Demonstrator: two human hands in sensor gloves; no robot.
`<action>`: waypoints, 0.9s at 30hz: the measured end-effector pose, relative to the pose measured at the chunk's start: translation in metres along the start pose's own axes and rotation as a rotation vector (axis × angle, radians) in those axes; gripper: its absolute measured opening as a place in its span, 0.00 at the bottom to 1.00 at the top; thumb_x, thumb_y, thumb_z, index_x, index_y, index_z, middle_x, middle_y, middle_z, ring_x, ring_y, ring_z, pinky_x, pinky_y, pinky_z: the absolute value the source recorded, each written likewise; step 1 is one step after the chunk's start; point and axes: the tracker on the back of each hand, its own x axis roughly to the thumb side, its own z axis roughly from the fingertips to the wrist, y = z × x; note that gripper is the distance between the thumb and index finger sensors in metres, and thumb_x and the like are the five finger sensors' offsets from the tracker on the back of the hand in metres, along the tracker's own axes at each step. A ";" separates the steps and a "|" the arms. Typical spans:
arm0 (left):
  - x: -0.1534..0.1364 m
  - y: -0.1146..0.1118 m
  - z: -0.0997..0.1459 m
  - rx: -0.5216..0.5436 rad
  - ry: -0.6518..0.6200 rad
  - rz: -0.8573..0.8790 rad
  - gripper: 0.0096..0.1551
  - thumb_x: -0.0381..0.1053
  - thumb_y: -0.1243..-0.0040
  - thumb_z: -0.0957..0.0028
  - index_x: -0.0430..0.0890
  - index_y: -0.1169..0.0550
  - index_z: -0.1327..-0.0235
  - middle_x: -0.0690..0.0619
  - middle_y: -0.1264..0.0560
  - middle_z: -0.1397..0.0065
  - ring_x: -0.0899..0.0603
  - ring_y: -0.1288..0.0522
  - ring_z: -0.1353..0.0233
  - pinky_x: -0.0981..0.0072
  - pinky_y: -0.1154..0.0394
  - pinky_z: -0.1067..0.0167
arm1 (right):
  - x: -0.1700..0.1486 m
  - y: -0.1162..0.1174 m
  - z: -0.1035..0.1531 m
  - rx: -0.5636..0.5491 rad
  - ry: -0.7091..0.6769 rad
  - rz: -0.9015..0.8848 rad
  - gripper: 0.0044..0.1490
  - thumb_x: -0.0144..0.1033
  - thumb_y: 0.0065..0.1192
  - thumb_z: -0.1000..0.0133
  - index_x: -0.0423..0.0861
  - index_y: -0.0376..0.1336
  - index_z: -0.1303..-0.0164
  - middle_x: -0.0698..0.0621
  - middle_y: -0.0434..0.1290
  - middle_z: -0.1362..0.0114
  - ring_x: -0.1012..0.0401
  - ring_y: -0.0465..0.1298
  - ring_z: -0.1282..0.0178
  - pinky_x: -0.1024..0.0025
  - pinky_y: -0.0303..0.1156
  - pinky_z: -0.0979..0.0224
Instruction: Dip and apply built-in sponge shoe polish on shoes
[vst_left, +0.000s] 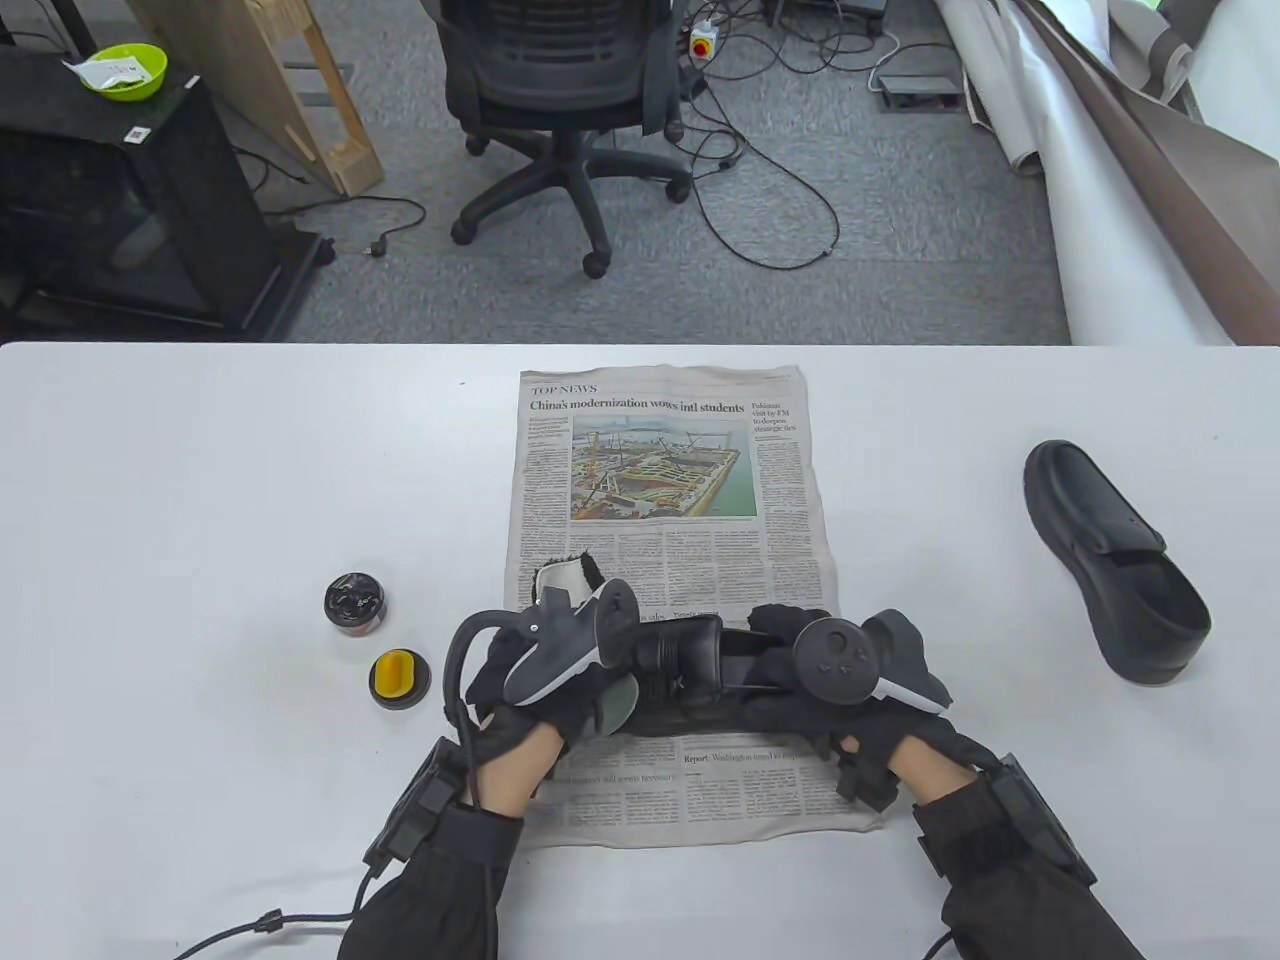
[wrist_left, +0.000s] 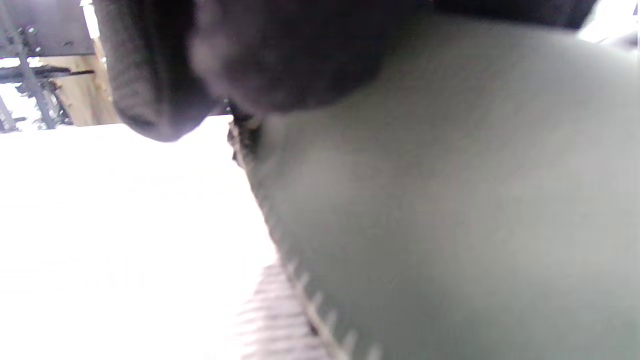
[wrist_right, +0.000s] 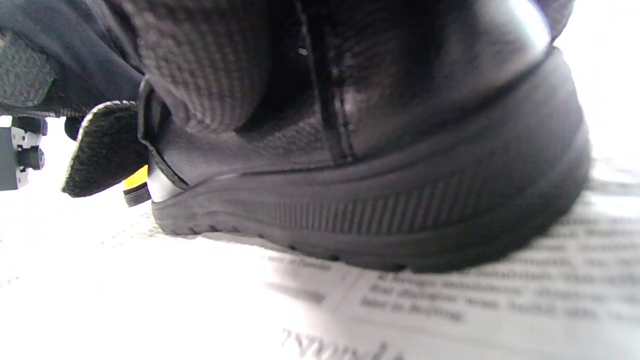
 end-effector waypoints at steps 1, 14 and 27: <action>-0.003 -0.001 0.000 0.016 0.001 -0.006 0.30 0.67 0.32 0.60 0.54 0.20 0.47 0.57 0.14 0.60 0.59 0.17 0.79 0.59 0.15 0.54 | 0.000 0.000 0.000 -0.001 0.000 0.001 0.26 0.56 0.70 0.59 0.57 0.75 0.54 0.50 0.54 0.21 0.45 0.66 0.25 0.42 0.65 0.25; 0.031 0.026 -0.003 0.046 -0.165 0.201 0.31 0.67 0.31 0.60 0.53 0.20 0.47 0.58 0.14 0.61 0.59 0.17 0.79 0.59 0.15 0.55 | 0.000 0.000 0.000 0.005 -0.006 0.001 0.27 0.56 0.70 0.59 0.57 0.74 0.53 0.50 0.53 0.21 0.44 0.65 0.25 0.42 0.64 0.24; 0.054 0.012 -0.015 0.033 -0.169 0.116 0.32 0.68 0.36 0.59 0.53 0.21 0.45 0.58 0.14 0.60 0.59 0.17 0.79 0.59 0.15 0.54 | 0.000 0.000 0.000 0.005 -0.005 -0.003 0.26 0.56 0.70 0.59 0.57 0.74 0.53 0.50 0.53 0.21 0.44 0.65 0.25 0.42 0.64 0.24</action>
